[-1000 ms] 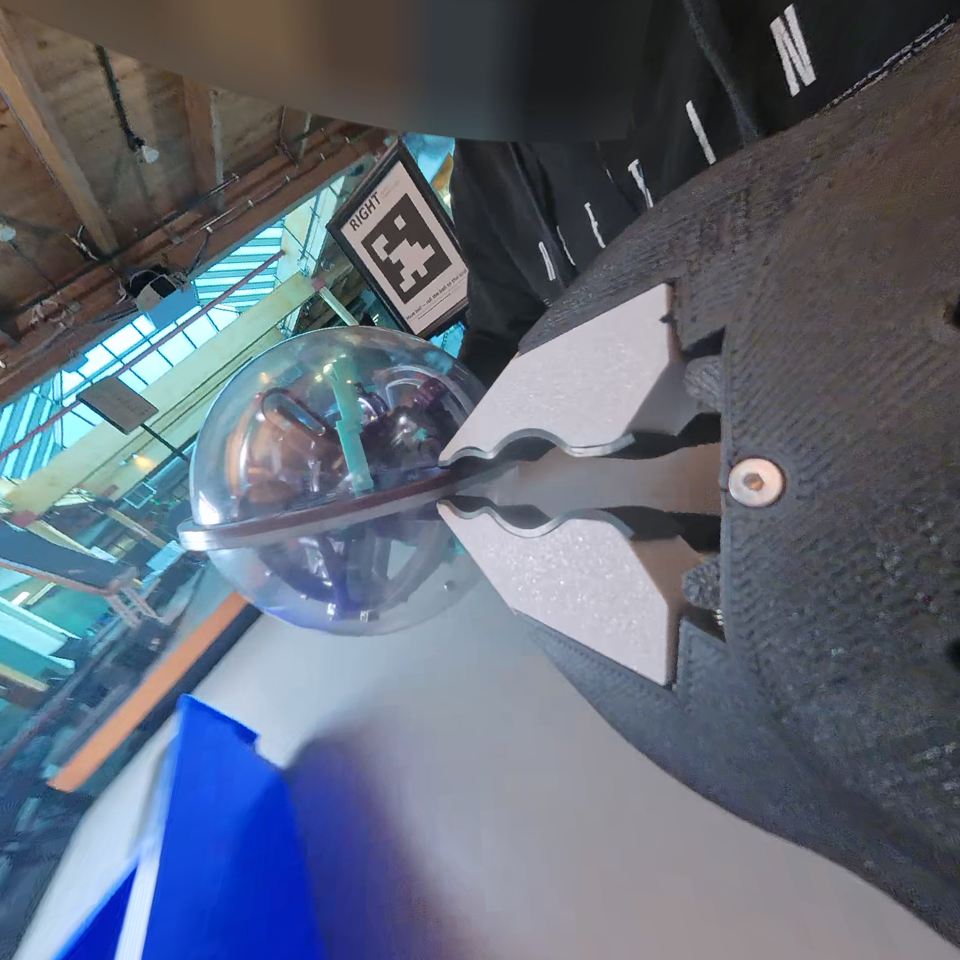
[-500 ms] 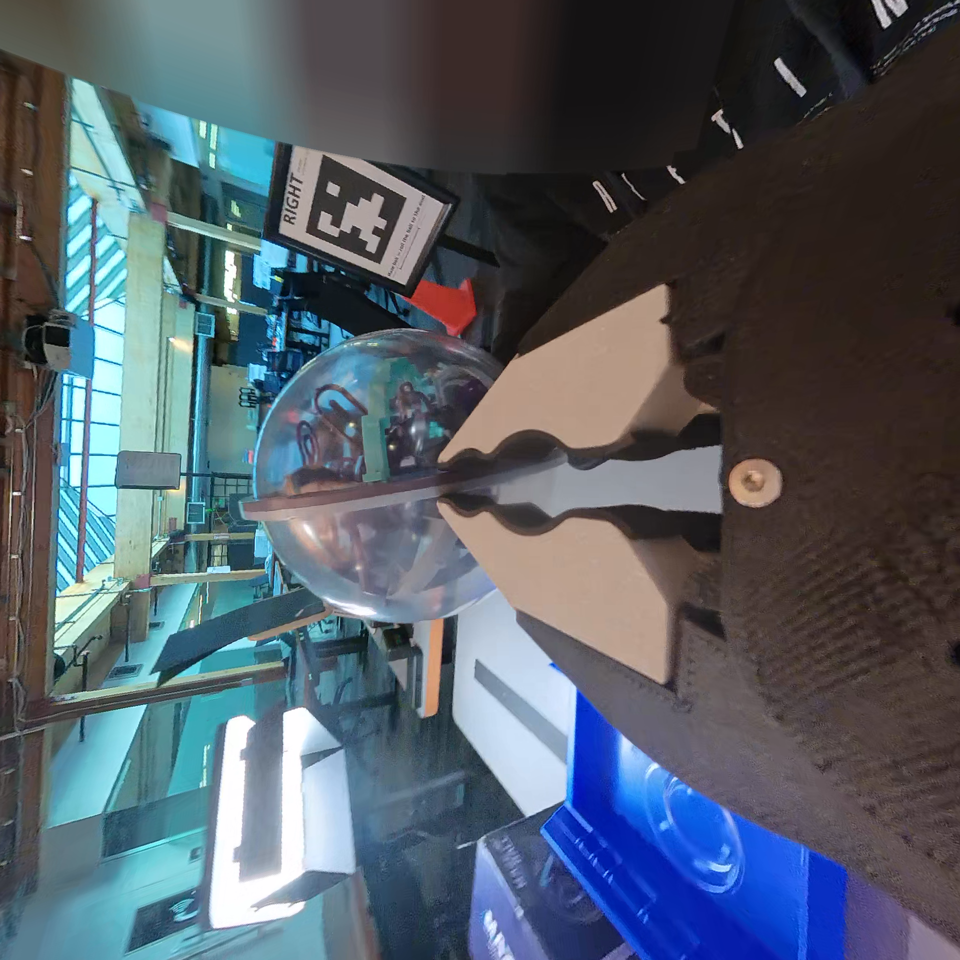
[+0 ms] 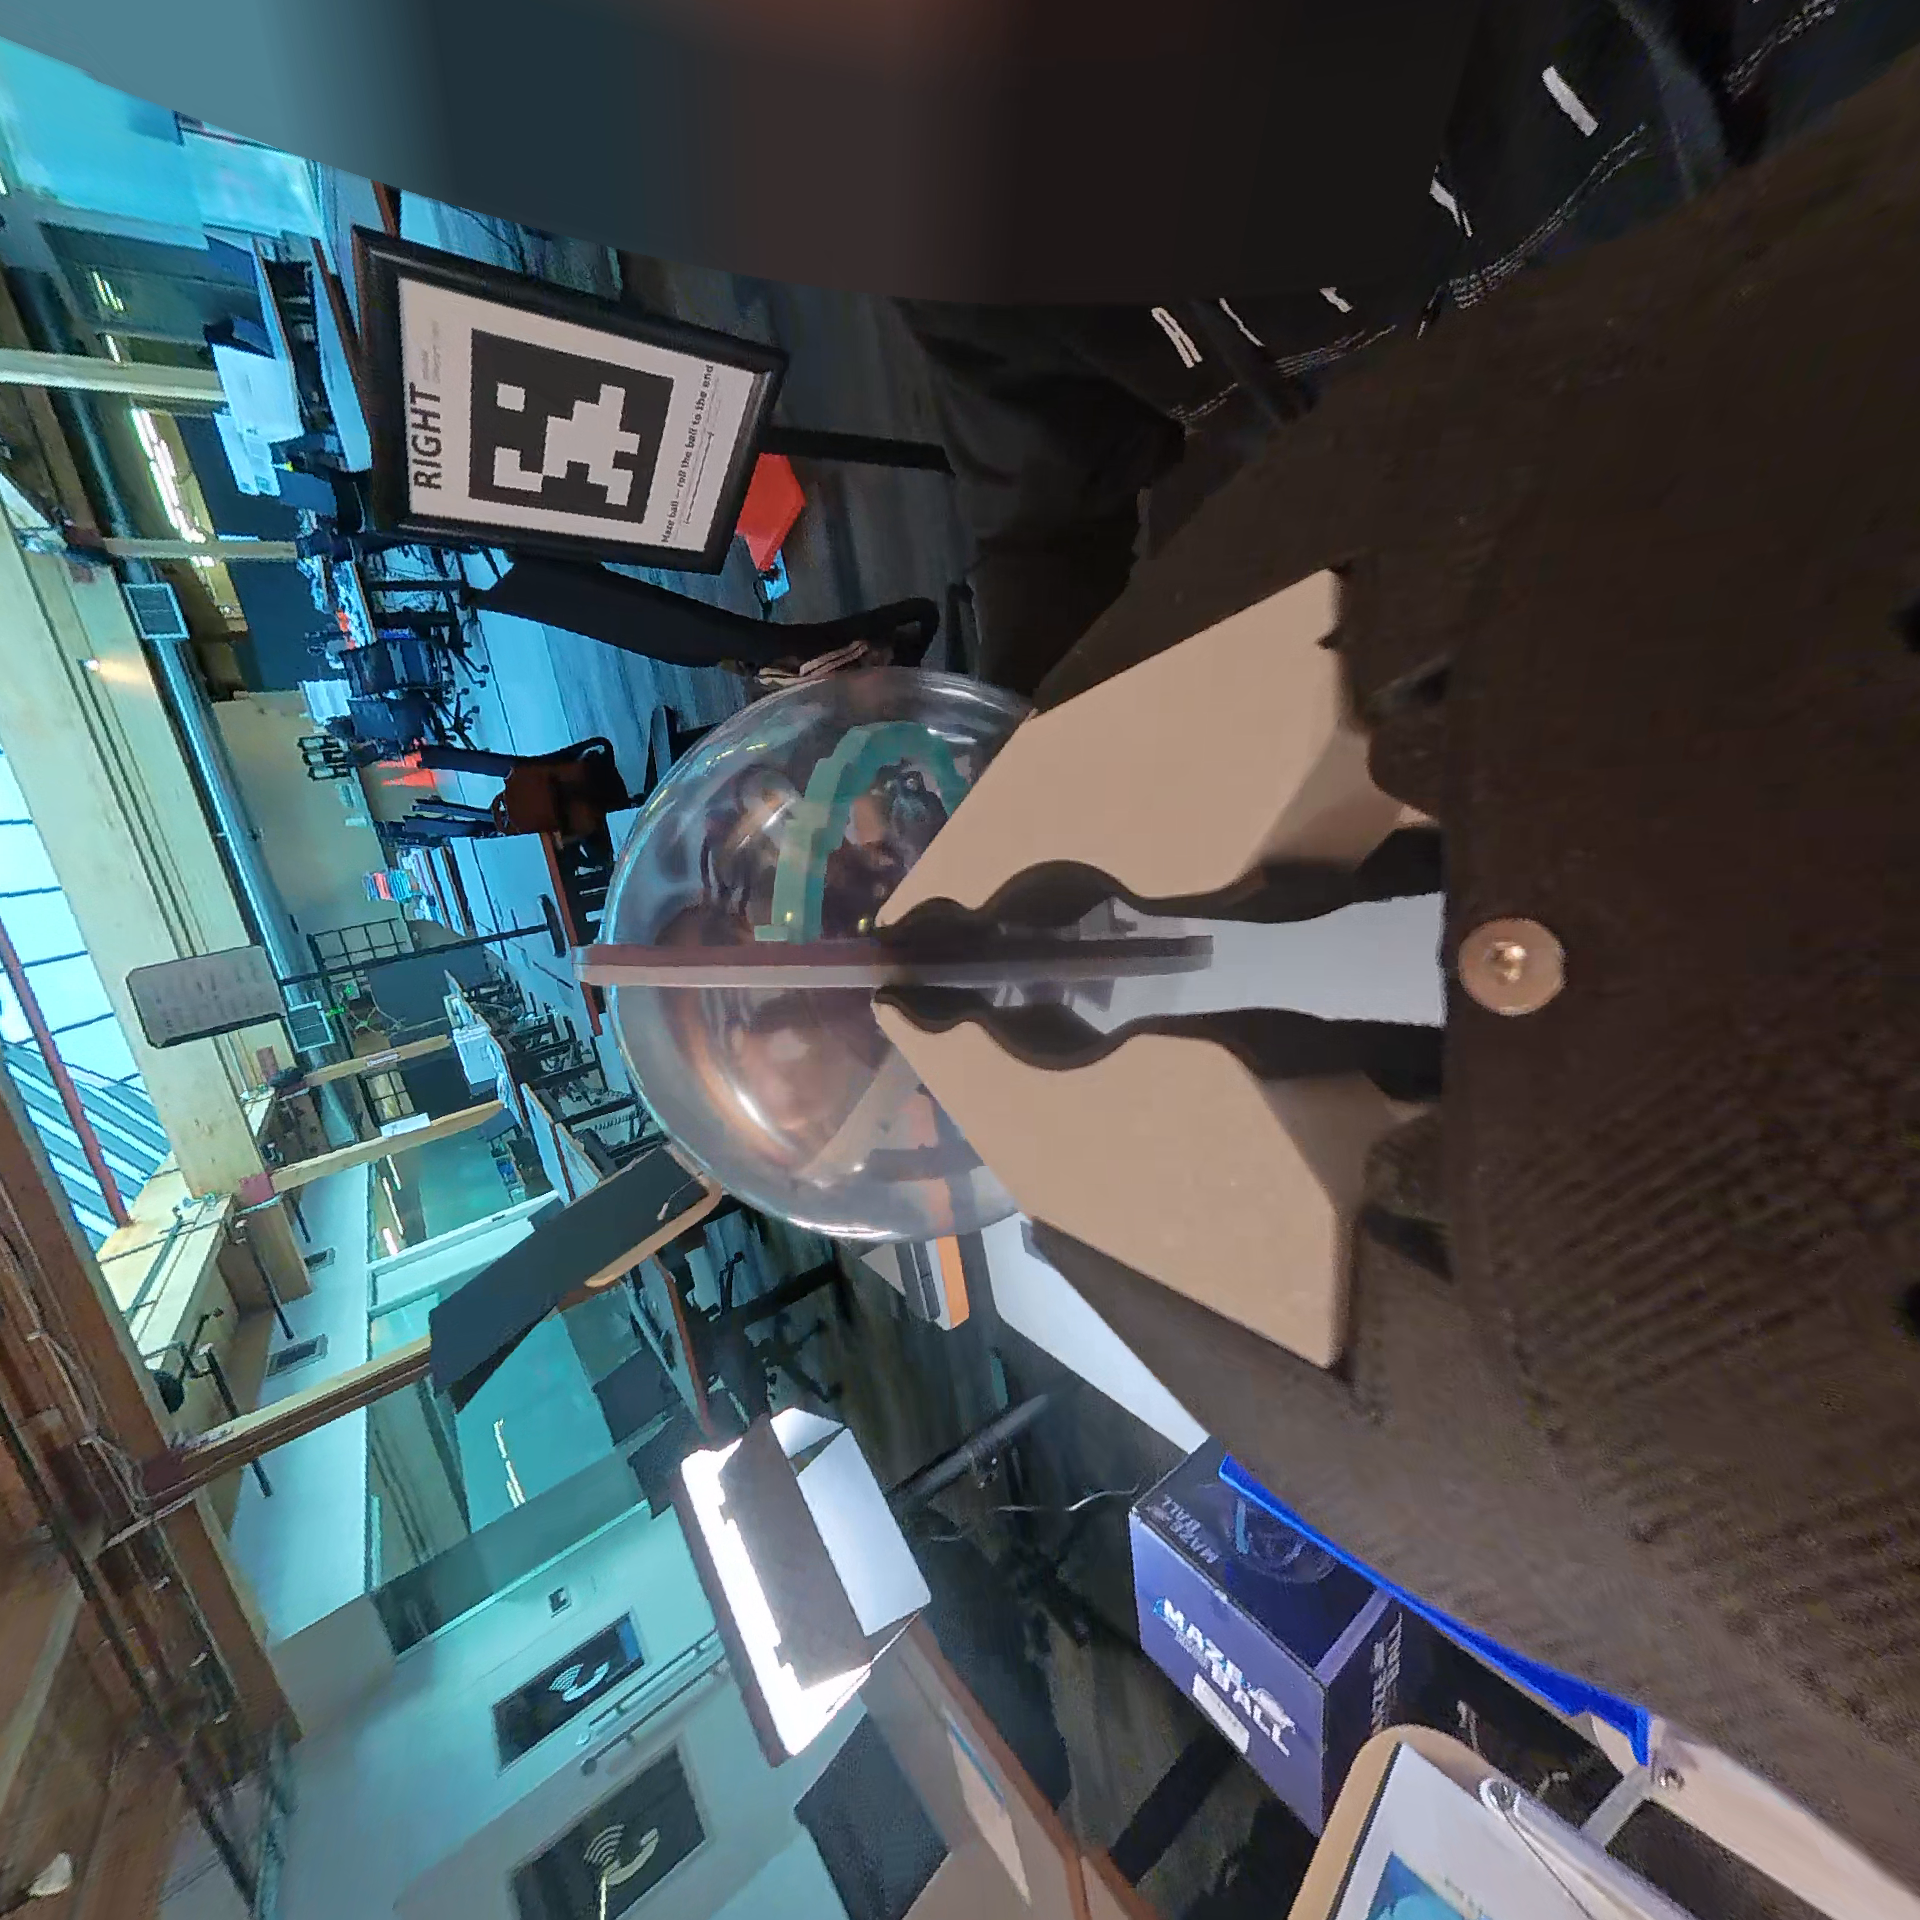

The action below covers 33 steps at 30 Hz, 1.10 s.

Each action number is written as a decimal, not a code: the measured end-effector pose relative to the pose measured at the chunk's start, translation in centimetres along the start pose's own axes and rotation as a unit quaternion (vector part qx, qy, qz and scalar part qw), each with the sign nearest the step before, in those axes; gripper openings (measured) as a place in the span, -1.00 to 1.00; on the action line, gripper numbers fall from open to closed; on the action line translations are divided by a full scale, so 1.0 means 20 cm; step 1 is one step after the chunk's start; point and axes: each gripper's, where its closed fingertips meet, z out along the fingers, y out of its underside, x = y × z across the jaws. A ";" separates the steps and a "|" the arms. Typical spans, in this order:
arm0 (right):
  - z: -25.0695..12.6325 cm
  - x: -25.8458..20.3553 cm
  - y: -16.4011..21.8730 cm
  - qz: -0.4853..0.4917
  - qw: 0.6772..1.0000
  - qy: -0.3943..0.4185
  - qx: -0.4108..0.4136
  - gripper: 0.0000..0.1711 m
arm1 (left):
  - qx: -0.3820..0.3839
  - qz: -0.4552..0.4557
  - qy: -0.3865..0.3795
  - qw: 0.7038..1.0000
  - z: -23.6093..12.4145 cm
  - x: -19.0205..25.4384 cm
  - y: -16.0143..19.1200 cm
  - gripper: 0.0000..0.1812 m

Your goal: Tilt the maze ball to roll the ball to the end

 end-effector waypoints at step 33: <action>0.05 -0.06 -0.40 -0.149 0.985 0.057 -0.059 -0.92 | 0.108 0.006 -0.010 0.994 -0.11 -0.06 -0.06 -0.92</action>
